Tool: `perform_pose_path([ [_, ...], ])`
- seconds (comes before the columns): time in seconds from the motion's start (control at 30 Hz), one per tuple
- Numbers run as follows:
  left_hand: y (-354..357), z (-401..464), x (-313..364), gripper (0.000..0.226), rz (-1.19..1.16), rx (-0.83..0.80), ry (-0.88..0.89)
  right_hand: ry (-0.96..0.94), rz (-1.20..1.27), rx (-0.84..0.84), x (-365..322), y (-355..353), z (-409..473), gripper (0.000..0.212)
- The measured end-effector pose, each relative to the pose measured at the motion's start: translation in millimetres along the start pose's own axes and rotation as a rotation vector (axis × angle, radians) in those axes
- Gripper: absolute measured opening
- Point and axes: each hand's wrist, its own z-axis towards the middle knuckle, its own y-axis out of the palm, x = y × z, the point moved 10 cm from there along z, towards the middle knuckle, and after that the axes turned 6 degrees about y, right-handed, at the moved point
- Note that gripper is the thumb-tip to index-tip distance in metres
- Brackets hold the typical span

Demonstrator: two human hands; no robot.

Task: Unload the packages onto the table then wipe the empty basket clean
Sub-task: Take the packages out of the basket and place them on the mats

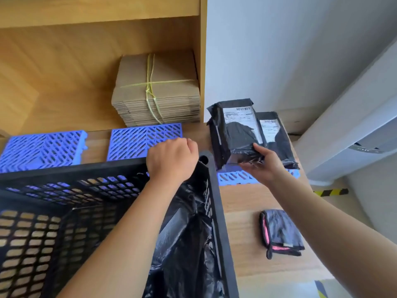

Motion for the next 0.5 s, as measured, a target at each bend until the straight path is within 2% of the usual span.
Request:
perform_pose_path([
  [0.27, 1, 1, -1, 0.047, -0.002, 0.029, -0.015, 0.014, -0.033, 0.096, 6, 4, 24, 0.01],
  [0.43, -1, 0, -1, 0.038, -0.091, -0.036, -0.006, 0.004, -0.147, 0.162, 7, -6, 33, 0.022],
  [0.5, -1, -1, -1, 0.036, -0.233, -0.11, -0.029, 0.001, -0.254, 0.186, 10, -8, 28, 0.041],
])
